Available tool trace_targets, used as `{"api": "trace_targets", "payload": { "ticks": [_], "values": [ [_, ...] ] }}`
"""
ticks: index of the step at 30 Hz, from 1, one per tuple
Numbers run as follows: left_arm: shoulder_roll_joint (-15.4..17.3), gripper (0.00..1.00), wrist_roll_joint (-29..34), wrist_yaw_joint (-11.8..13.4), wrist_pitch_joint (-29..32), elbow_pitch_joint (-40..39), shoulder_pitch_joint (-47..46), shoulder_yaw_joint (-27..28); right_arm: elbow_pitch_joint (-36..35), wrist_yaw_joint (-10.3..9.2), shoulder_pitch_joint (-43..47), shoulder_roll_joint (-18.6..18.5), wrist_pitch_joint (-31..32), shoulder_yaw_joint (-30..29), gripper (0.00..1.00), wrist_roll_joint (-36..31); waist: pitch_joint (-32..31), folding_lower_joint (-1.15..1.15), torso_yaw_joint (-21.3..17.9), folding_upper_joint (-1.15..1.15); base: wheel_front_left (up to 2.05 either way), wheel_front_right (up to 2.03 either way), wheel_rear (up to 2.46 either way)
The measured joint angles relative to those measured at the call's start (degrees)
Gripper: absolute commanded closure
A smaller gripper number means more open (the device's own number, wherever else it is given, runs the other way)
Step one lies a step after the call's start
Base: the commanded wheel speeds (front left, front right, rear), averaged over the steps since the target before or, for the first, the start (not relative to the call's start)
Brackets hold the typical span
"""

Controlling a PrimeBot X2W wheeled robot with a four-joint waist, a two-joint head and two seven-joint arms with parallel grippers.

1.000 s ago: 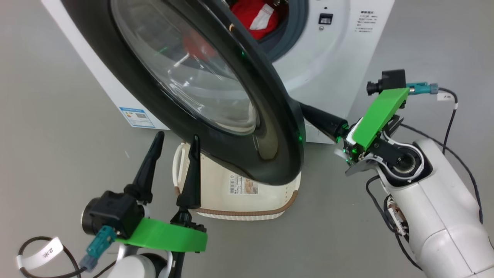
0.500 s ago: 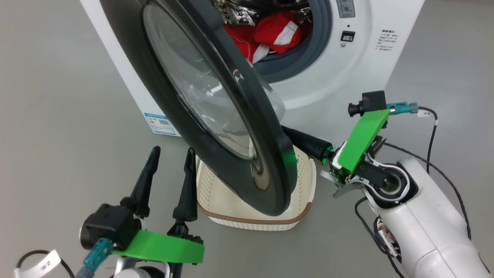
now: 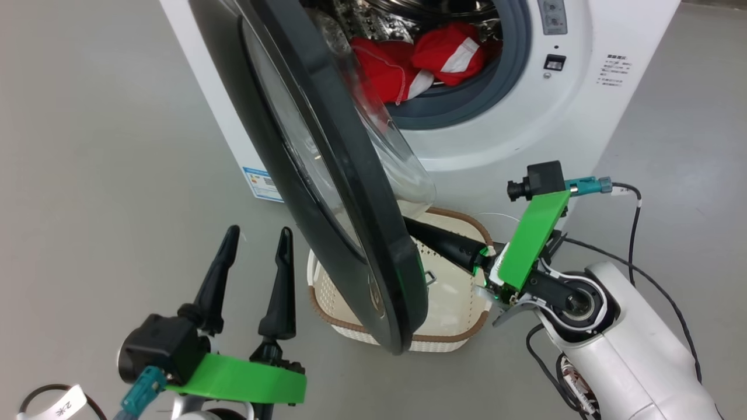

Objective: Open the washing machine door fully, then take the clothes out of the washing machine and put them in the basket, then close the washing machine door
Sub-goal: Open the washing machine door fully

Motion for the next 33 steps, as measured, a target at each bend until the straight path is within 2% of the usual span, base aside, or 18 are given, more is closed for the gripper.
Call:
{"api": "trace_targets", "payload": {
  "ticks": [19, 33],
  "values": [
    [0.2, 0.0, -0.6, 1.0, 0.2, -0.4, 1.0, -0.1, -2.7, 0.0, 1.7, -1.5, -1.9, 5.7, 1.0, 4.3, 0.1, 0.0, 4.6, 0.0, 0.0, 0.0, 0.0],
    [0.2, 0.0, -1.0, 1.7, 0.1, -0.4, 1.2, 0.0, -4.5, 0.0, 0.0, -6.8, -7.4, 14.9, 1.0, 11.8, 0.4, 0.0, 7.4, 0.0, 0.0, 0.0, 0.0]
  ]
}}
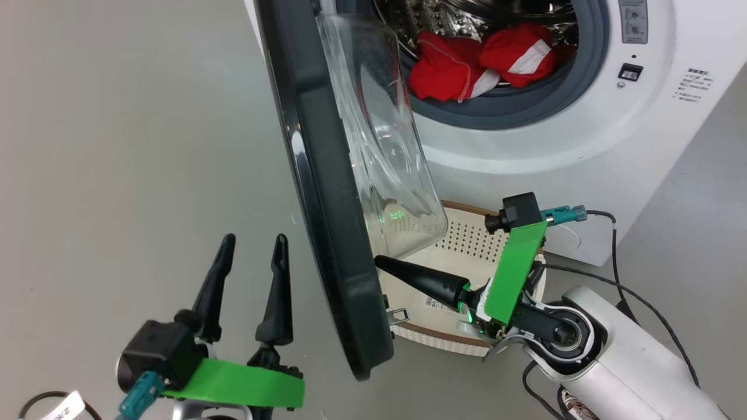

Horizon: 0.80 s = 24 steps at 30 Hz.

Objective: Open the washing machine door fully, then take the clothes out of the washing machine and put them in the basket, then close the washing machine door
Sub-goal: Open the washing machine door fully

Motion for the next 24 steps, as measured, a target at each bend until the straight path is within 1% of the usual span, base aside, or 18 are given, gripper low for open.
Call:
{"api": "trace_targets", "payload": {
  "ticks": [6, 11, 20, 24],
  "values": [
    [0.1, 0.0, -0.4, 0.1, -0.4, 0.0, 0.0, 0.0, -1.5, 0.0, -2.8, -3.7, -4.3, 6.4, 1.0, 5.6, 0.3, 0.0, 0.9, 0.0, 0.0, 0.0, 0.0],
    [0.1, 0.0, -0.4, 0.3, -0.4, 0.0, 0.0, 0.0, -4.0, 0.0, -6.3, -7.7, -9.1, 13.1, 1.0, 11.3, 0.5, 0.0, 1.6, 0.0, 0.0, 0.0, 0.0],
    [0.2, 0.0, -0.5, 0.3, -0.5, 0.0, 0.0, 0.1, -11.6, 0.0, -15.1, -16.0, -20.2, 27.7, 1.0, 22.3, 1.0, 0.0, 2.1, 0.0, 0.0, 0.0, 0.0],
    [0.2, 0.0, -0.5, 0.3, -0.6, 0.0, 0.0, 0.0, -14.4, 0.0, -19.8, -19.1, -25.6, 34.7, 1.0, 23.6, 1.1, 0.0, 2.0, 0.0, 0.0, 0.0, 0.0]
  ]
}}
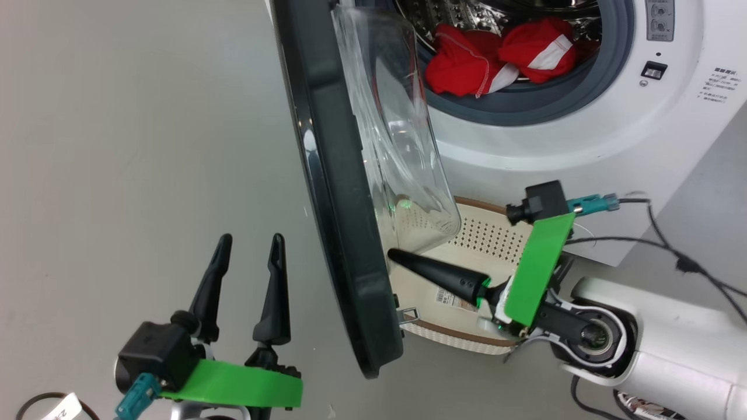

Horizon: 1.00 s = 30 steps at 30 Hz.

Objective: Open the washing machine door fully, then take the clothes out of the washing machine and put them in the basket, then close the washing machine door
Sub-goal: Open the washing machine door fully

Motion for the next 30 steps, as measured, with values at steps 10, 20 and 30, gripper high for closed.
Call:
{"api": "trace_targets", "payload": {
  "ticks": [10, 20, 30],
  "values": [
    [0.1, 0.0, -0.3, 0.0, -0.3, 0.0, 0.0, -0.1, 2.4, 0.01, -2.1, -3.6, -3.4, 2.3, 0.68, -10.0, -0.6, 0.0, -0.5, 0.0, 0.0, 0.0, 0.0],
    [0.3, 0.0, -0.3, 0.3, -0.3, 0.0, 0.0, -0.1, 12.3, 0.01, -0.6, -1.9, -7.6, 2.5, 0.01, -30.5, -0.9, 0.0, -0.6, 0.0, 0.0, 0.0, 0.0],
    [0.7, 0.0, -0.3, 0.9, -0.6, -0.7, 1.0, -0.1, 21.9, 0.07, 1.0, 1.6, -13.2, -0.9, 0.0, -48.4, -0.8, 0.0, -1.2, 0.0, 0.0, 0.0, 0.0]
  ]
}}
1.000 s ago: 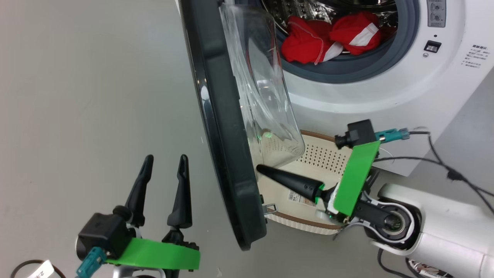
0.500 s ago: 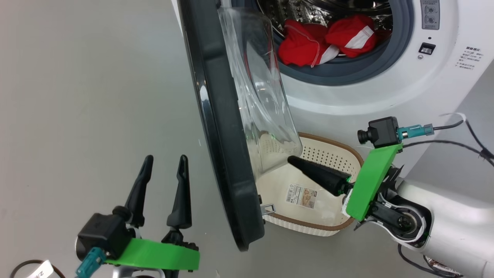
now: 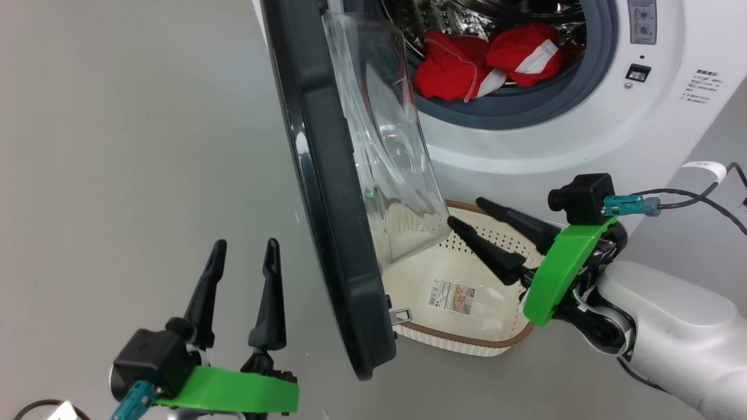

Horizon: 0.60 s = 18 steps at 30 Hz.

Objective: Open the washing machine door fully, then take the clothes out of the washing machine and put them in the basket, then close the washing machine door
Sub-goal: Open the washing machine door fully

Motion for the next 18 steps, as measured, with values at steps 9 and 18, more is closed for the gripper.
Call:
{"api": "trace_targets", "payload": {
  "ticks": [9, 18],
  "values": [
    [0.3, 0.0, 0.0, 0.6, -0.2, -0.7, 0.4, 0.1, 2.6, 0.0, 9.3, 5.3, -0.5, -24.1, 0.0, -27.3, -0.2, 0.0, -0.9, 0.0, 0.0, 0.0, 0.0],
    [0.7, 0.0, 0.1, 0.7, -0.6, -1.0, 1.1, 0.0, -13.4, 0.0, 29.6, 16.6, 3.7, -50.4, 0.0, -55.1, 0.0, 0.0, -0.9, 0.0, 0.0, 0.0, 0.0]
  ]
}}
